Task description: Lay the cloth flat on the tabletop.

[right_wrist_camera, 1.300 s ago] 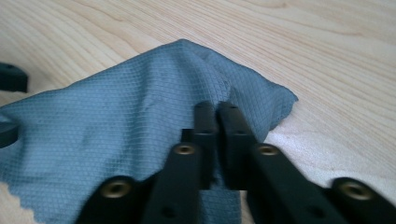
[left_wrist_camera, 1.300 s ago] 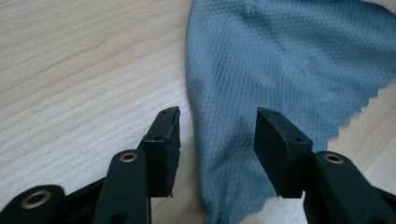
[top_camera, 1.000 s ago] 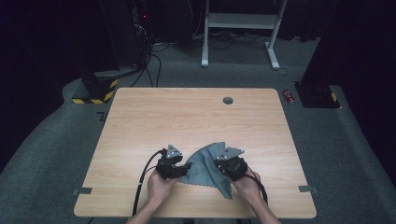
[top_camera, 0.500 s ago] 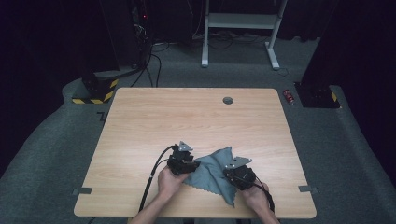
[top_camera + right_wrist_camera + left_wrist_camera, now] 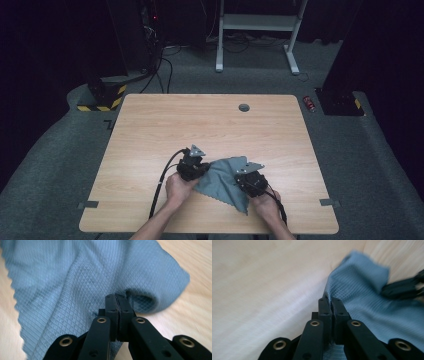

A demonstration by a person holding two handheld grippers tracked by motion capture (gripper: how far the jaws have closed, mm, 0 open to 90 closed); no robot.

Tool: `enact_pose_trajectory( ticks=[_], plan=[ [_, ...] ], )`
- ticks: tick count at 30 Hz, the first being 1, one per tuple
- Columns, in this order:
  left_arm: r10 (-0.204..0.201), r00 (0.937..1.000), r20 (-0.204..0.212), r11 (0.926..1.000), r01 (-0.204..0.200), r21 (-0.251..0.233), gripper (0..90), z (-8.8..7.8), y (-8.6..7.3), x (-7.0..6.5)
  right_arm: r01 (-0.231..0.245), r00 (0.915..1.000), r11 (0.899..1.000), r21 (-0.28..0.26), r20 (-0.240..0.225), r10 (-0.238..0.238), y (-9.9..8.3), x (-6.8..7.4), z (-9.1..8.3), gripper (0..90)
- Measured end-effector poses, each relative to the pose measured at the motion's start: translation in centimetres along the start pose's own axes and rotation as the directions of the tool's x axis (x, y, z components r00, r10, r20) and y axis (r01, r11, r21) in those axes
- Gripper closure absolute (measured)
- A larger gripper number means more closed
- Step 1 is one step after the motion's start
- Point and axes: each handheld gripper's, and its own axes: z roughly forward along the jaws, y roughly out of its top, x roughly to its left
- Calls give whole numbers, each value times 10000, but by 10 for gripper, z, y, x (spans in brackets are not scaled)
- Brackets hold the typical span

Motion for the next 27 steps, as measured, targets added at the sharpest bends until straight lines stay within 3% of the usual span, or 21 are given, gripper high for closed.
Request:
enact_pose_trajectory(
  ticks=[4, 6, 10, 13, 15, 16, 19, 21, 24, 27],
  plan=[
    [610, 9978, -269, 9958, -627, -662, 877, -25, 8, -2, -16, 10000, 9998, -199, -52, 15, 18, 8, 17, 886],
    [1055, 9941, -246, 9920, -1070, -670, 877, -31, 5, -9, 91, 10000, 9998, -196, 7, -91, 26, 13, 23, 885],
    [1673, 9858, 141, 9859, -1672, -117, 875, -25, -12, -25, -231, 9994, 9993, -310, -271, 222, 27, 10, 25, 867],
    [2291, 9732, 210, 9711, -2299, 636, 875, -11, -24, -40, -377, 9991, 9986, -360, -218, 369, 17, 5, 18, 853],
    [2386, 9706, 301, 9668, -2404, 868, 872, -6, -27, -43, -564, 9982, 9975, -416, -208, 556, 11, 2, 14, 850],
    [2474, 9675, 527, 9607, -2520, 1161, 869, 2, -30, -49, -682, 9975, 9968, -427, -214, 673, 8, 0, 12, 851],
    [2534, 9644, 756, 9573, -2612, 1235, 808, 6, -29, -52, -709, 9974, 9963, -480, -191, 701, 5, -1, 10, 850],
    [2458, 9685, 402, 9644, -2485, 903, 694, -2, -25, -49, -609, 9981, 9970, -487, -106, 604, 5, 0, 10, 850],
    [1612, 9867, 183, 9868, -1614, 85, 605, -20, -17, -34, -596, 9982, 9966, -567, -137, 589, 4, 0, 10, 850],
    [935, 9954, -216, 9956, -937, -89, 570, -30, -12, -17, -573, 9983, 9963, -641, -100, 568, 3, 0, 10, 850]
  ],
)
